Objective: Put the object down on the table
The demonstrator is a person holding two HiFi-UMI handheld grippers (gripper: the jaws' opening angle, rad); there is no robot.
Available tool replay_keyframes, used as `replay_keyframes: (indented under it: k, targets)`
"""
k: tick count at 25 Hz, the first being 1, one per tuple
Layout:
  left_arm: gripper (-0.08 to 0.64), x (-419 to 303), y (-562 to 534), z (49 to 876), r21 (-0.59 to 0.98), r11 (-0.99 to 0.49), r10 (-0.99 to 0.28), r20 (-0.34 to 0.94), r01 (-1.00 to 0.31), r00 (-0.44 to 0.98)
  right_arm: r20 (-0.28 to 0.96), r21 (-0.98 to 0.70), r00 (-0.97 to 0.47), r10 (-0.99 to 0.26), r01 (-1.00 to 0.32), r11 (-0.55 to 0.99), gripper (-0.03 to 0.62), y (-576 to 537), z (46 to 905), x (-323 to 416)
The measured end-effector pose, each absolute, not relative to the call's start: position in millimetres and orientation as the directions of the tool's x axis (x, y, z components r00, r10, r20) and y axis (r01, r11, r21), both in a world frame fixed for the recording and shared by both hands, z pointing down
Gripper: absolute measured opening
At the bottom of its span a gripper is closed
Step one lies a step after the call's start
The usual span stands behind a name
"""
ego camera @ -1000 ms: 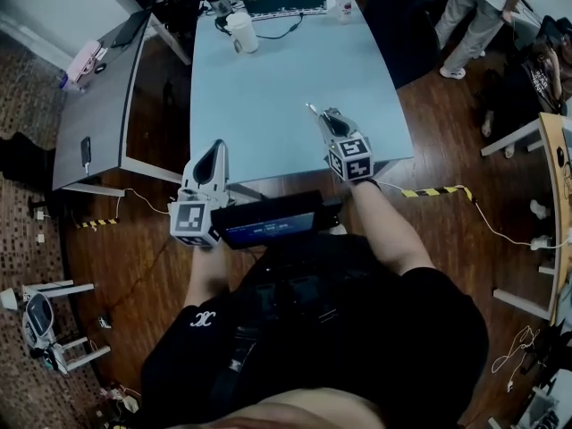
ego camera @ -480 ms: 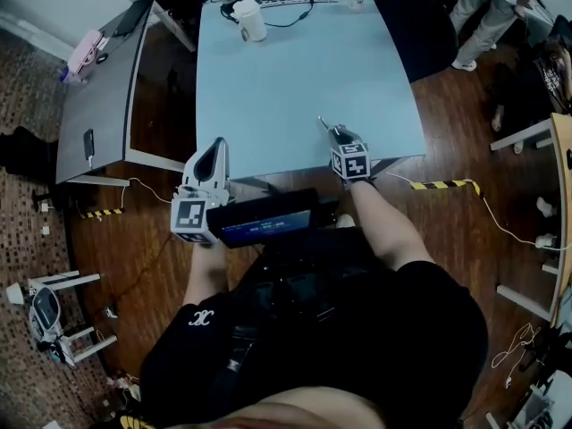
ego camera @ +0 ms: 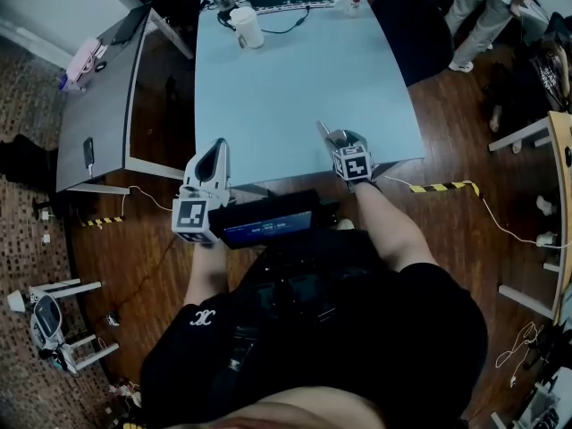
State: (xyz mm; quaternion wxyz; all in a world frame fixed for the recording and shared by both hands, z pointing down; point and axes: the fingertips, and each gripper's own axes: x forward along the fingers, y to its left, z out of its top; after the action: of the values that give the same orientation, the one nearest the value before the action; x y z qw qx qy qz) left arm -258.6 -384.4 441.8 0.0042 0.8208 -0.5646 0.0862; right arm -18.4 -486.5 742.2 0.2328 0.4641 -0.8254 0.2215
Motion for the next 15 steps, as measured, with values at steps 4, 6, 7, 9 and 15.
replay_keyframes:
  k: [4,6,7,9,15]
  targets:
    - [0.005,-249.3,-386.2,438.5,-0.073,-0.366,-0.925,0.138,-0.928,0.354,0.544,-0.111,-0.427,-0.722,-0.890,0.442,0.299,-503.7,724.0,0.1]
    - [0.005,-244.4,-387.2,437.0,-0.071,-0.364,-0.926,0.135,-0.928,0.353,0.509,-0.100,-0.419,-0.752,-0.897,0.431,0.302,-513.8,708.4,9.8]
    - [0.005,-242.1,-387.3,435.7,-0.074,-0.365,-0.926,0.131,-0.928,0.354,0.476,-0.105,-0.421,-0.772,-0.899,0.425,0.302,-518.0,695.4,14.4]
    - [0.005,-238.6,-387.8,432.2,-0.085,-0.365,-0.927,0.123,-0.927,0.354,0.372,-0.129,-0.434,-0.820,-0.899,0.418,0.302,-523.5,654.4,21.5]
    - [0.005,-227.5,-389.3,432.9,-0.099,-0.347,-0.934,0.122,-0.933,0.335,0.004,-0.012,-0.461,-0.887,-0.887,0.461,0.250,-509.3,494.0,35.5]
